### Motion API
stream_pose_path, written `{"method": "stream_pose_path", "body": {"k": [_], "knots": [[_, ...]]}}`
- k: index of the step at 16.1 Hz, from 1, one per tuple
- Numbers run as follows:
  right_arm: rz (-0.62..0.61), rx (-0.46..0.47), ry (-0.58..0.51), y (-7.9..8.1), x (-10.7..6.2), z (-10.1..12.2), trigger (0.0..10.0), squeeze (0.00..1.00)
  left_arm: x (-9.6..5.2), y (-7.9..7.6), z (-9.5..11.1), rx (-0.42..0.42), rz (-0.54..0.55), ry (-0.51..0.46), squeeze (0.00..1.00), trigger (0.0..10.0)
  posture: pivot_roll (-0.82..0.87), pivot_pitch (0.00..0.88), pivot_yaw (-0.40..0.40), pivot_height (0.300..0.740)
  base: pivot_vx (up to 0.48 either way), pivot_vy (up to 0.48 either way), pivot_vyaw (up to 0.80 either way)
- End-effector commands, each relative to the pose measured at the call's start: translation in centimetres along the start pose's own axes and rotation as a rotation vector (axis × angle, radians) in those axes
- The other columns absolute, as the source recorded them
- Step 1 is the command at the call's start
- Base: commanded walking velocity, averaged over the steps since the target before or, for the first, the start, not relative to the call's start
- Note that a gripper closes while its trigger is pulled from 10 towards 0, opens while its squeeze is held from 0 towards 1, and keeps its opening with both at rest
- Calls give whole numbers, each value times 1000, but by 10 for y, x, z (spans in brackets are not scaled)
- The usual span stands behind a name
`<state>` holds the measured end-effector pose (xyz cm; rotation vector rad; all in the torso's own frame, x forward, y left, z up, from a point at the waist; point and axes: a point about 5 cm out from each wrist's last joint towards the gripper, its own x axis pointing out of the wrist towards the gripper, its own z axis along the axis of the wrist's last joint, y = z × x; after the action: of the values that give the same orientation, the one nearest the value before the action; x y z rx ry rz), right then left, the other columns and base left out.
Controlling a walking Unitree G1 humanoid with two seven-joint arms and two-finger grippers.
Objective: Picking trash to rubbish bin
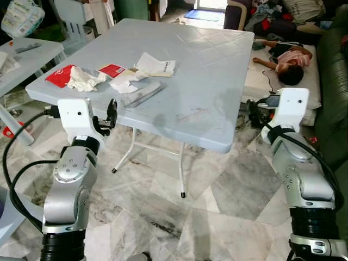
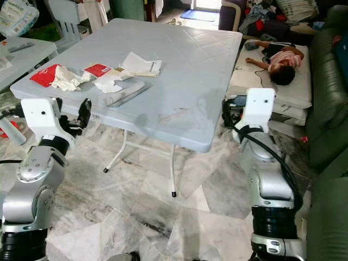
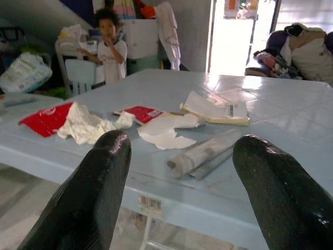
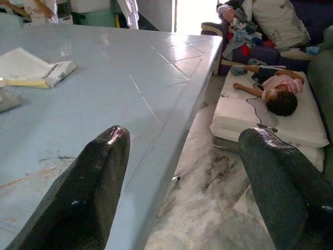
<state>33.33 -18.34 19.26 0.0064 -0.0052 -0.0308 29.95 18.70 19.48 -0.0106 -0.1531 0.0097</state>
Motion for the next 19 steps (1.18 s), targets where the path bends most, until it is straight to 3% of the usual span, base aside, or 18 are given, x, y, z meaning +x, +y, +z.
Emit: {"method": "stream_pose_path", "body": {"k": [1,5,13,19], "knots": [[15,-25,-19,2,-1,5,10000,0,-1,-2,1,-1,7,0,0,10000,73,128,-27,740,0,0,0],[34,-10,-12,3,1,10,10000,0,2,-6,-2,-44,17,17,0,10000,57,121,-38,740,0,0,0],[37,-14,-7,4,3,11,10000,0,7,-7,-2,-69,30,30,0,10000,51,118,-40,740,0,0,-631],[40,-26,-3,6,2,10,10000,0,7,-5,-3,-72,30,46,0,10000,50,122,-38,740,0,374,0]]}}
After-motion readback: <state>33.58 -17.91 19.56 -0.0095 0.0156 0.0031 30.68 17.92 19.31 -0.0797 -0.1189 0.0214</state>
